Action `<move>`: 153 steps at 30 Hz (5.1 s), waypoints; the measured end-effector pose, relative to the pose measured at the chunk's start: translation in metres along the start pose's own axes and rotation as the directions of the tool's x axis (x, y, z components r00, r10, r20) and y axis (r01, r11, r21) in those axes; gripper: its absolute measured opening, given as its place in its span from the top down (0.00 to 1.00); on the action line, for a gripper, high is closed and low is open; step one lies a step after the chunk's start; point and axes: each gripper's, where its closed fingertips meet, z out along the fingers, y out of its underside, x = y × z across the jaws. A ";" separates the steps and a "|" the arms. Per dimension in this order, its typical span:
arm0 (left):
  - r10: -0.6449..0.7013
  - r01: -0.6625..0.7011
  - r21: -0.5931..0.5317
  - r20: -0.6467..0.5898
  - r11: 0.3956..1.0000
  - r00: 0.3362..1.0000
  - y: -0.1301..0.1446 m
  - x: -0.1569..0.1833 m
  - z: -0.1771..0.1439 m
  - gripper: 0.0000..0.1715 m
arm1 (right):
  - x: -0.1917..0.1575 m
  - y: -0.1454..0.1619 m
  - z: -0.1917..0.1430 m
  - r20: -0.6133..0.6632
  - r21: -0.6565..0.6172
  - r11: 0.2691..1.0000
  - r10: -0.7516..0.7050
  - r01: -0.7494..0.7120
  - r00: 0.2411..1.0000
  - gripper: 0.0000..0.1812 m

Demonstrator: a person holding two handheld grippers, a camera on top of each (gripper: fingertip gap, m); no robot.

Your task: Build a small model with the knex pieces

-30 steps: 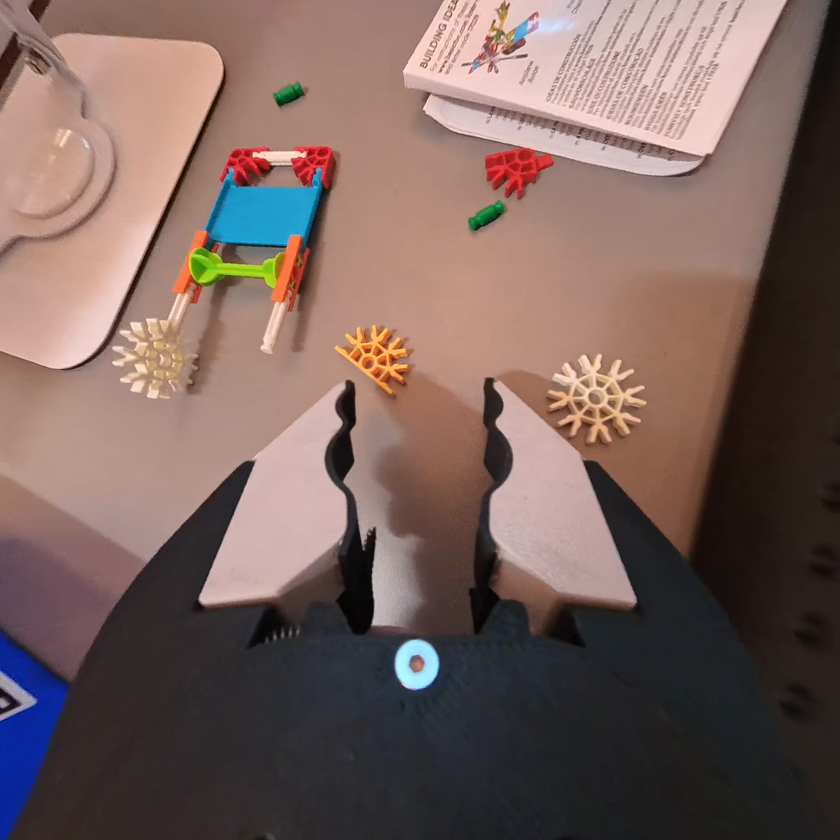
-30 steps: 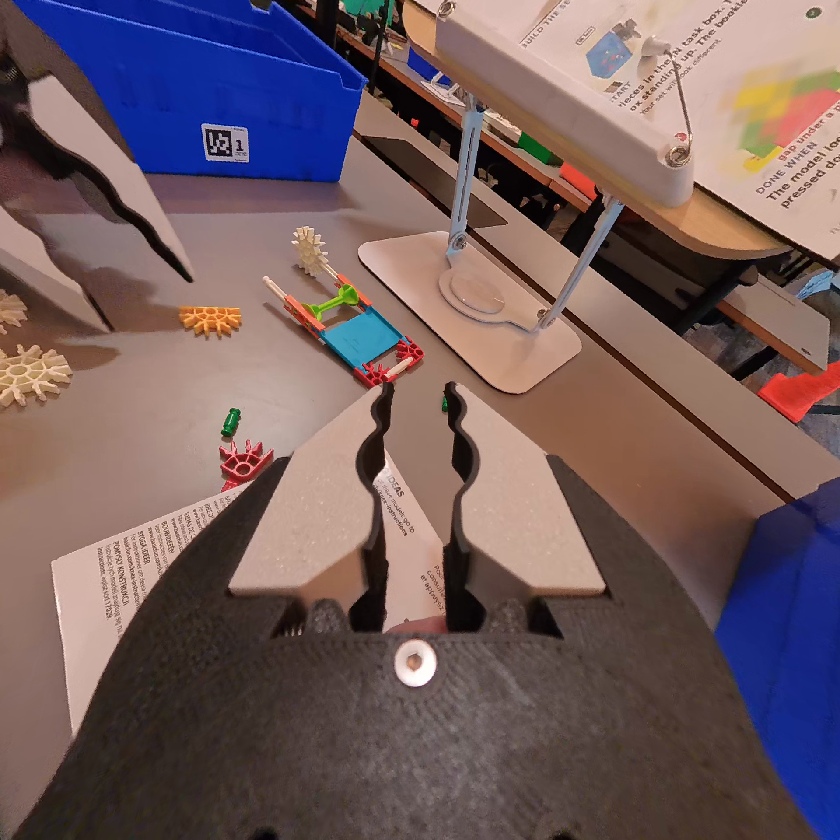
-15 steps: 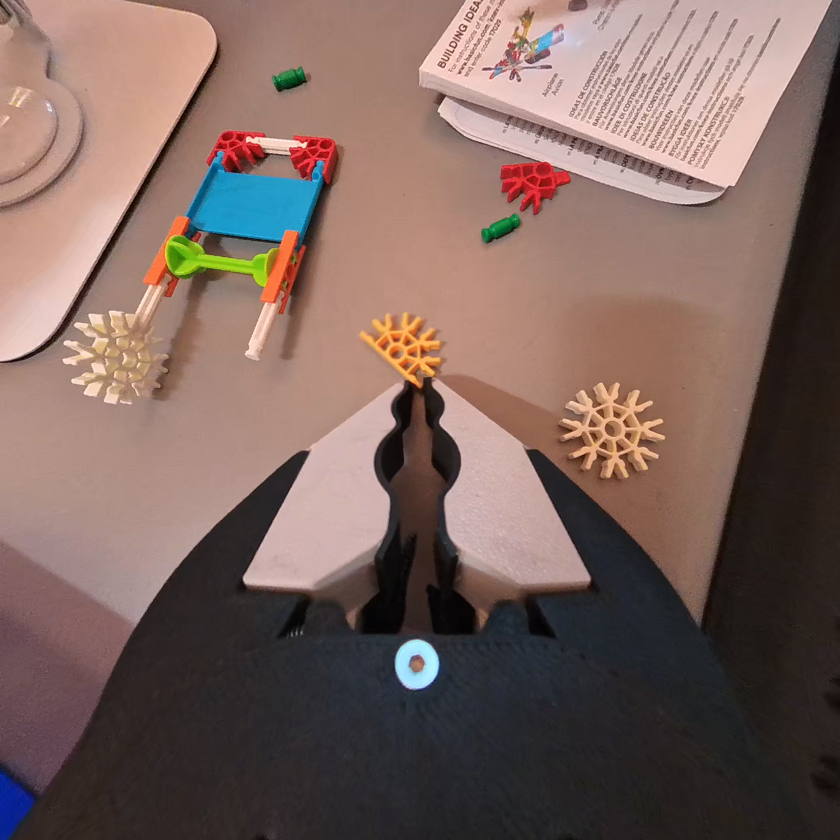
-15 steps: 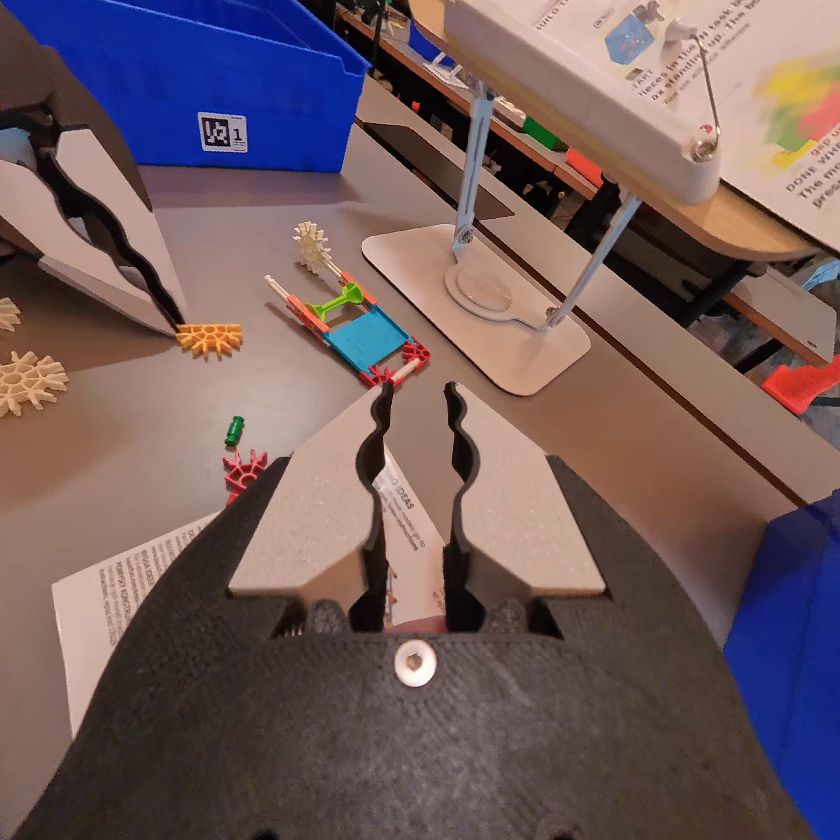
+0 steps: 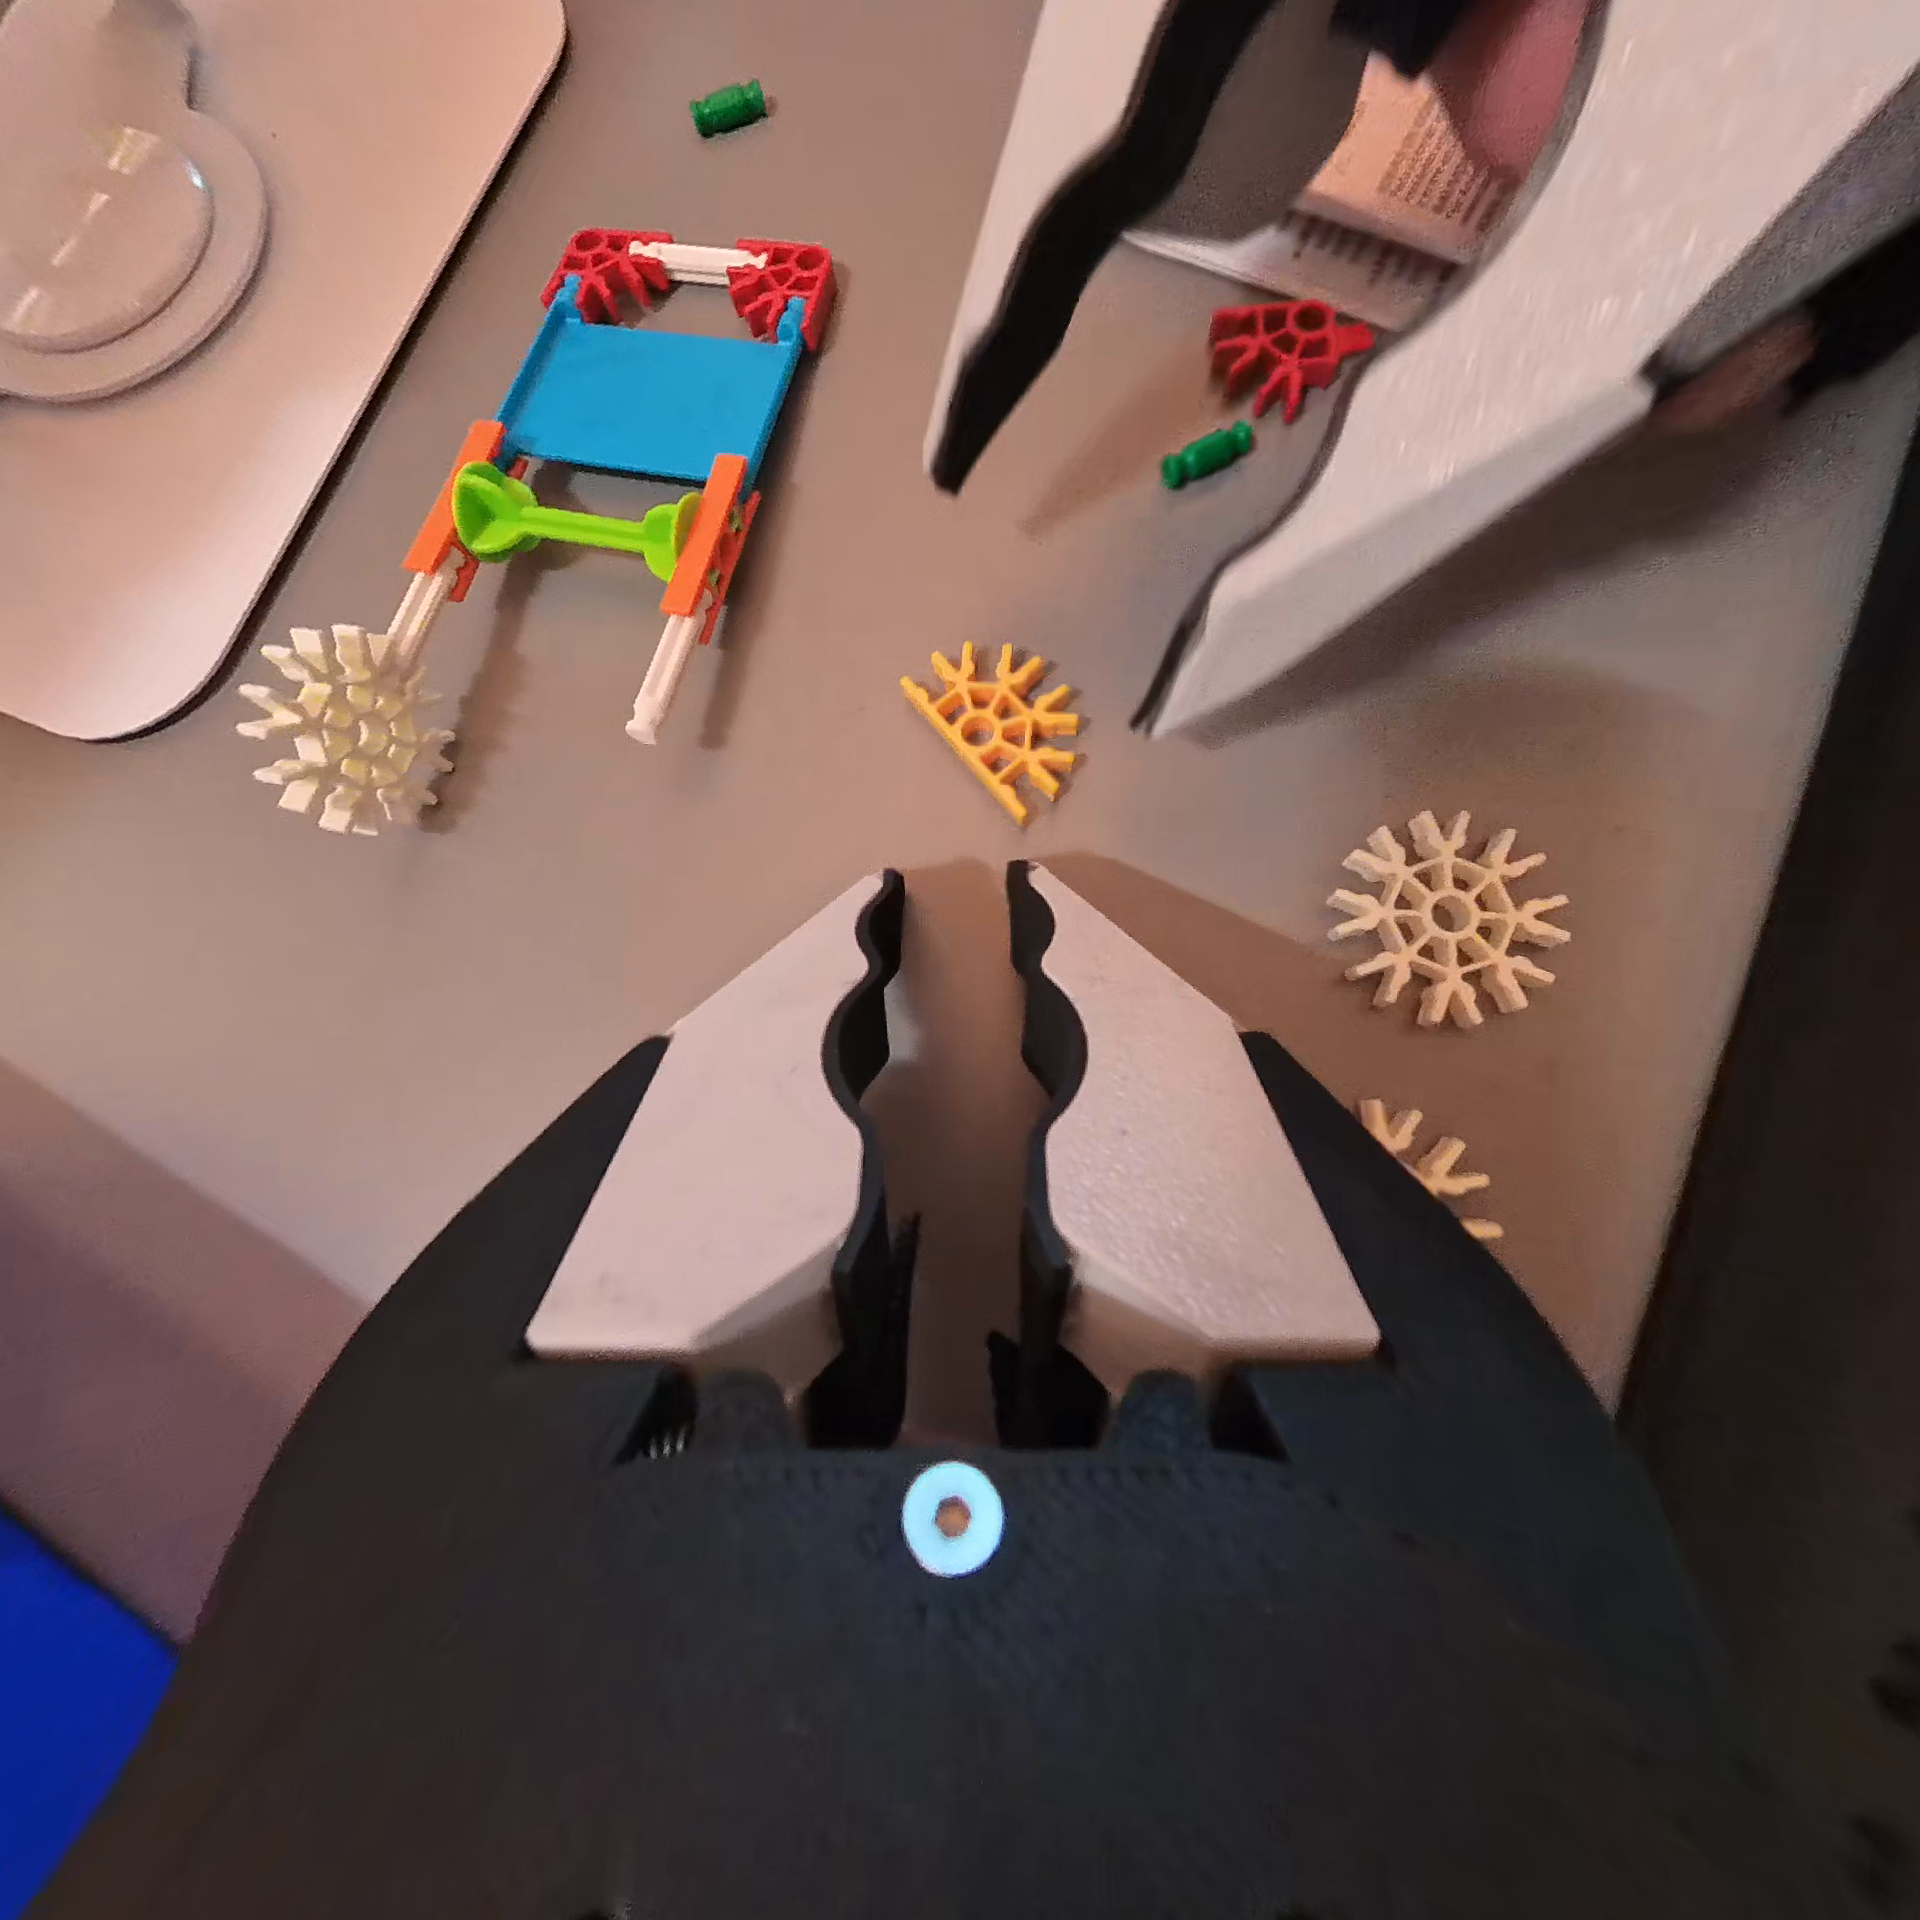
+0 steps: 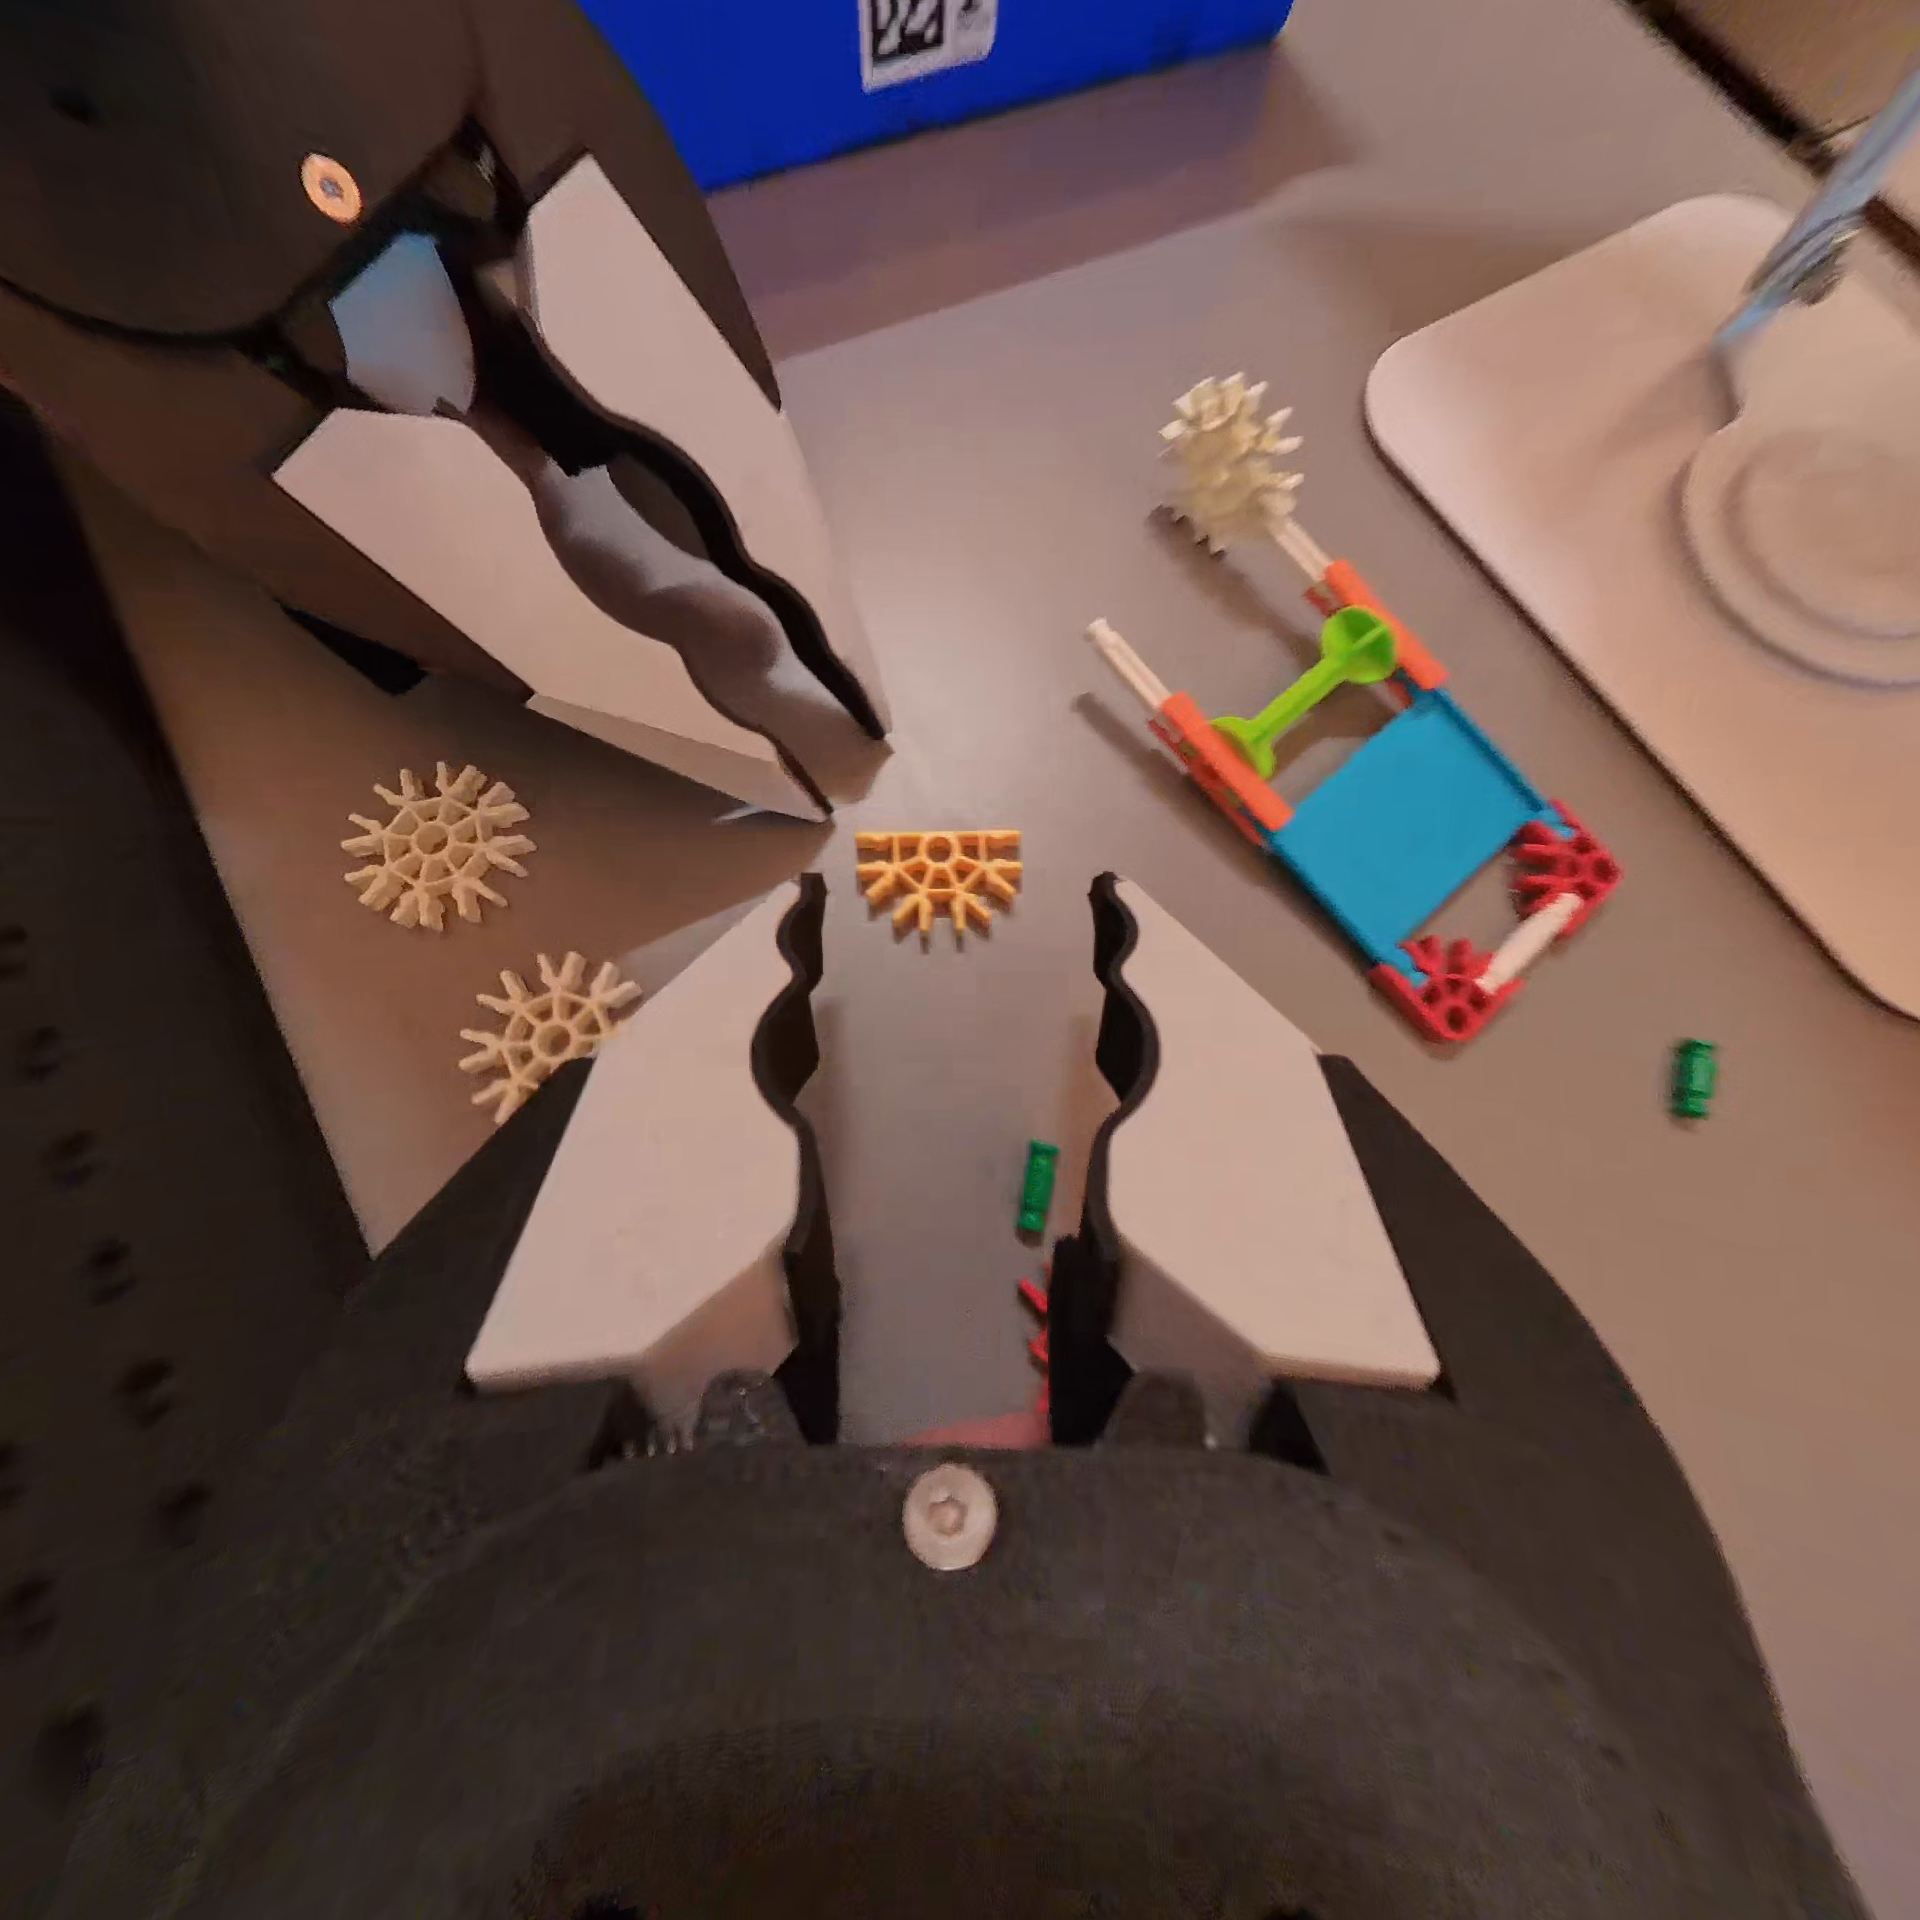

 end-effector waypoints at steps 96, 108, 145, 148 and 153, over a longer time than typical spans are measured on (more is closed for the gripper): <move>0.167 -0.212 0.316 0.163 0.925 0.972 -0.064 -0.015 -0.033 0.92 | 0.018 -0.028 -0.005 0.248 -0.072 0.852 -0.488 0.519 0.837 0.98; 0.126 -0.168 0.227 0.188 0.959 0.974 -0.047 -0.030 -0.028 0.98 | 0.026 -0.037 0.014 0.251 -0.087 0.817 -0.536 0.570 0.806 0.84; 0.138 -0.138 0.000 -0.004 0.990 0.990 -0.024 -0.025 0.007 0.98 | 0.017 -0.003 0.039 0.467 -0.047 0.814 -0.494 0.579 0.733 0.89; 0.117 -0.117 0.009 -0.019 0.993 0.993 -0.024 -0.025 0.006 0.98 | 0.016 -0.003 0.039 0.468 -0.034 0.818 -0.495 0.574 0.733 0.89; 0.116 -0.116 0.001 -0.014 0.993 0.993 -0.021 -0.027 0.007 0.98 | 0.018 -0.005 0.042 0.452 -0.023 0.820 -0.502 0.572 0.737 0.94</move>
